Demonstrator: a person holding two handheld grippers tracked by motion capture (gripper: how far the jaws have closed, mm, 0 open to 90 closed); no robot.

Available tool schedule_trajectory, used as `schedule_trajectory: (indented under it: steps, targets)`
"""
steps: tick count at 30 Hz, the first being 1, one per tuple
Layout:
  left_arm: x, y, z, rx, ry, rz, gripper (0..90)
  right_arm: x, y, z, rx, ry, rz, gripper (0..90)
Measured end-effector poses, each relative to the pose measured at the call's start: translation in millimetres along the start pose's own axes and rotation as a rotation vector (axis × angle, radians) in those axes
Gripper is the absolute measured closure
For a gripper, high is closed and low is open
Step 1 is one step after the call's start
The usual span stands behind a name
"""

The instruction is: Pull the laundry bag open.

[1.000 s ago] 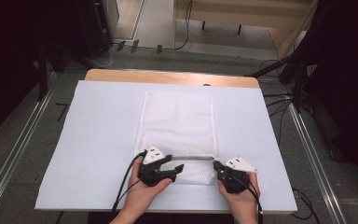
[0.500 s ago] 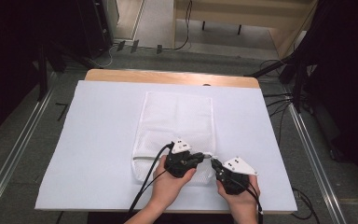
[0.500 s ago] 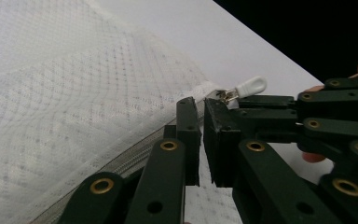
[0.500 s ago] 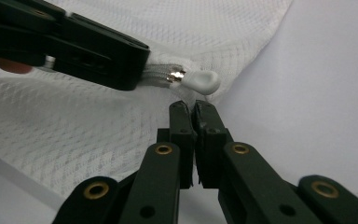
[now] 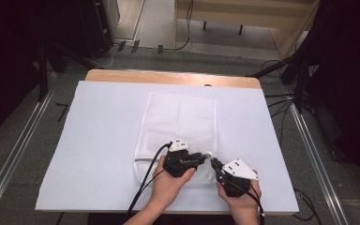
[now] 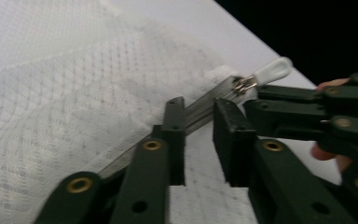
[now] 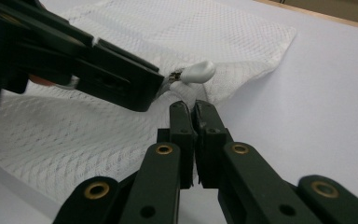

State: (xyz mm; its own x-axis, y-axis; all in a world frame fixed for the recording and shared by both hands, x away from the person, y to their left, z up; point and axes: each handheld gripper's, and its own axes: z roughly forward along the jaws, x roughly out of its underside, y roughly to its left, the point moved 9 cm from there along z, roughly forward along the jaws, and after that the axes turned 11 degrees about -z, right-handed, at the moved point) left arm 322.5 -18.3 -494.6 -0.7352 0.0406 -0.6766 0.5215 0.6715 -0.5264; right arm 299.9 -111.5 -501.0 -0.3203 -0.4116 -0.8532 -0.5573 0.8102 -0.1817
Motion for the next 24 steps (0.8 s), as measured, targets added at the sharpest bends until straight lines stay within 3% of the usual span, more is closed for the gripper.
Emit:
schedule_trajectory:
  steps: [3, 10, 12, 18, 22, 24]
  targets:
    - [-4.8, -7.7, -4.5, -0.007, -0.024, 0.013, 66.0, 0.9, 0.9, 1.2, -0.004, 0.008, 0.0, 88.8]
    - [-12.9, -16.7, 0.3, -0.04, -0.041, -0.017, 53.1, 1.0, 3.9, 3.4, -0.015, 0.011, 0.002, 88.9]
    - [-15.8, -19.1, 2.5, -0.063, -0.047, -0.039, 49.1, 1.9, 3.4, 4.1, -0.018, 0.016, 0.003, 88.8]
    - [-19.5, -26.6, 12.1, -0.128, -0.037, -0.035, 40.4, 2.2, 5.2, 5.1, -0.021, 0.02, 0.003, 88.8]
    - [-17.5, -28.7, 15.8, -0.168, -0.025, -0.01, 43.3, 2.0, 5.7, 5.1, -0.021, 0.02, -0.003, 88.8]
    - [-17.7, -27.9, 14.8, -0.165, -0.024, -0.012, 47.2, 2.3, 5.3, 4.8, -0.02, 0.021, -0.003, 88.8]
